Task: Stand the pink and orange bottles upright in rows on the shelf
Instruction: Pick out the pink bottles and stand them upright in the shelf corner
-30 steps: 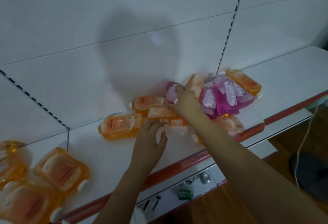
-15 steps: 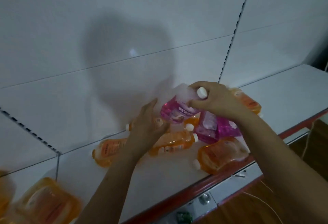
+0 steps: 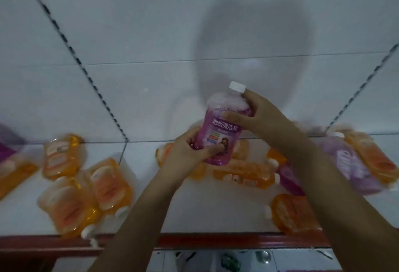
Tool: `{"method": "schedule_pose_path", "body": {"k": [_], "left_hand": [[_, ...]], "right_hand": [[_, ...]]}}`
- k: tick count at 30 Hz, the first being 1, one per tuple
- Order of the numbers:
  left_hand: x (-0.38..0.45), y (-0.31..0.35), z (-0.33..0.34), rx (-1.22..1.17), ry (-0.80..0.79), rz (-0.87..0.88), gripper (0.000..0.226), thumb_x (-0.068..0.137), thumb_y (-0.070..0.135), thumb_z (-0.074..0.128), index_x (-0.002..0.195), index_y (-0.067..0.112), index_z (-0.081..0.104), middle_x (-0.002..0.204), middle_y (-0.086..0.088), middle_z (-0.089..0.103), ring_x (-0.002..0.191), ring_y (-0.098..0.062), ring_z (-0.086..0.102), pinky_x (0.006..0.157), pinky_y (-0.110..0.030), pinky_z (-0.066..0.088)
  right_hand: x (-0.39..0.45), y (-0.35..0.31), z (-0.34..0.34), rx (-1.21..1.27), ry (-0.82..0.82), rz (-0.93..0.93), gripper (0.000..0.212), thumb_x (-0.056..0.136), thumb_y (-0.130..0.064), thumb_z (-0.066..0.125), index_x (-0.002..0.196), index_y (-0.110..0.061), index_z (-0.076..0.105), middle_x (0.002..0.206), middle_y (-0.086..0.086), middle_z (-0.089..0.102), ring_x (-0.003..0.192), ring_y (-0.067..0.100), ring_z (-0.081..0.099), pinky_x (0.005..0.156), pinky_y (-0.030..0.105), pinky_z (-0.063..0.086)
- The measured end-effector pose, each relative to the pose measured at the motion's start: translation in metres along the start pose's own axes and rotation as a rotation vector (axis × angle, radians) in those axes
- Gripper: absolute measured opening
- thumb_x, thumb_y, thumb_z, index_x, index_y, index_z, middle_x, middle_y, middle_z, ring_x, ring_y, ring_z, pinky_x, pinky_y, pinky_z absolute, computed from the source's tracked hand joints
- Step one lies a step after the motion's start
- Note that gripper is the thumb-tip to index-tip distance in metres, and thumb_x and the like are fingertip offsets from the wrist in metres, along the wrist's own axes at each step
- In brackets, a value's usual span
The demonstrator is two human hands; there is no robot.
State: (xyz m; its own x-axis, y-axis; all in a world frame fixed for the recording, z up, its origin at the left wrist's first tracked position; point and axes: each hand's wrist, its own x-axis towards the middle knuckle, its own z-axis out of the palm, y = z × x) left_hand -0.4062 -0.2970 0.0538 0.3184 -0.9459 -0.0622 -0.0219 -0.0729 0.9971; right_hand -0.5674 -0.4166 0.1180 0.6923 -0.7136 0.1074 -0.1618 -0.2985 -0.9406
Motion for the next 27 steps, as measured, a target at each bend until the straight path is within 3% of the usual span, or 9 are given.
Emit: {"method": "schedule_pose_path", "body": {"k": [4, 7, 9, 12, 15, 18, 21, 27], "left_hand": [[-0.039, -0.014, -0.055, -0.026, 0.223, -0.047, 0.042, 0.074, 0.007, 0.084, 0.113, 0.013, 0.071, 0.103, -0.011, 0.076, 0.095, -0.027, 0.072, 0.084, -0.04, 0.061], [-0.074, -0.017, -0.101, -0.01, 0.378, -0.078, 0.041, 0.075, 0.006, 0.083, 0.113, 0.011, 0.069, 0.103, -0.012, 0.076, 0.095, -0.027, 0.073, 0.081, -0.036, 0.061], [-0.099, -0.018, -0.137, -0.002, 0.462, -0.077, 0.04, 0.077, 0.009, 0.082, 0.114, 0.013, 0.068, 0.102, -0.008, 0.077, 0.095, -0.023, 0.073, 0.081, -0.034, 0.061], [-0.138, -0.02, -0.2, 0.039, 0.572, -0.059, 0.05, 0.076, 0.025, 0.083, 0.123, 0.021, 0.064, 0.106, 0.0, 0.076, 0.097, -0.017, 0.073, 0.081, -0.032, 0.061], [-0.175, -0.026, -0.267, 0.054, 0.64, -0.019, 0.044, 0.076, 0.025, 0.082, 0.117, 0.025, 0.065, 0.104, 0.002, 0.076, 0.095, -0.016, 0.073, 0.079, -0.029, 0.06], [-0.209, -0.04, -0.337, 0.084, 0.673, -0.002, 0.04, 0.08, 0.021, 0.08, 0.115, 0.03, 0.064, 0.104, 0.006, 0.076, 0.097, -0.012, 0.073, 0.083, -0.027, 0.058], [-0.236, -0.06, -0.405, 0.128, 0.725, 0.012, 0.051, 0.079, 0.031, 0.081, 0.125, 0.026, 0.06, 0.109, 0.006, 0.074, 0.1, -0.01, 0.071, 0.09, -0.031, 0.058], [-0.258, -0.098, -0.501, 0.296, 0.841, -0.039, 0.075, 0.075, 0.044, 0.083, 0.139, 0.029, 0.047, 0.124, 0.012, 0.06, 0.11, -0.001, 0.061, 0.092, -0.025, 0.056]], "right_hand": [[0.03, -0.006, 0.063, -0.038, -0.225, -0.088, 0.071, 0.076, -0.047, 0.073, 0.141, -0.037, 0.046, 0.126, -0.019, 0.064, 0.11, -0.001, 0.064, 0.095, 0.028, 0.051], [0.048, -0.02, 0.123, -0.009, -0.376, -0.131, 0.068, 0.077, -0.044, 0.076, 0.138, -0.037, 0.049, 0.125, -0.017, 0.065, 0.11, 0.004, 0.065, 0.096, 0.035, 0.053], [0.058, -0.035, 0.17, 0.023, -0.426, -0.156, 0.062, 0.076, -0.043, 0.077, 0.133, -0.039, 0.052, 0.117, -0.017, 0.068, 0.105, 0.002, 0.067, 0.089, 0.032, 0.054], [0.066, -0.062, 0.246, 0.067, -0.452, -0.201, 0.057, 0.067, -0.058, 0.078, 0.118, -0.051, 0.056, 0.114, -0.016, 0.07, 0.103, 0.004, 0.068, 0.089, 0.038, 0.056], [0.071, -0.085, 0.324, 0.076, -0.473, -0.24, 0.059, 0.07, -0.055, 0.08, 0.123, -0.041, 0.058, 0.114, -0.012, 0.071, 0.102, 0.008, 0.069, 0.09, 0.045, 0.057], [0.072, -0.105, 0.407, 0.028, -0.464, -0.3, 0.062, 0.07, -0.055, 0.079, 0.125, -0.036, 0.057, 0.109, -0.011, 0.072, 0.098, 0.007, 0.07, 0.087, 0.041, 0.058], [0.075, -0.125, 0.485, -0.05, -0.425, -0.343, 0.068, 0.069, -0.057, 0.078, 0.128, -0.032, 0.056, 0.107, -0.013, 0.071, 0.094, 0.0, 0.068, 0.08, 0.026, 0.056], [0.098, -0.143, 0.601, -0.159, -0.432, -0.34, 0.074, 0.067, -0.066, 0.074, 0.13, -0.034, 0.052, 0.117, -0.013, 0.067, 0.104, 0.007, 0.065, 0.087, 0.038, 0.057]]}}
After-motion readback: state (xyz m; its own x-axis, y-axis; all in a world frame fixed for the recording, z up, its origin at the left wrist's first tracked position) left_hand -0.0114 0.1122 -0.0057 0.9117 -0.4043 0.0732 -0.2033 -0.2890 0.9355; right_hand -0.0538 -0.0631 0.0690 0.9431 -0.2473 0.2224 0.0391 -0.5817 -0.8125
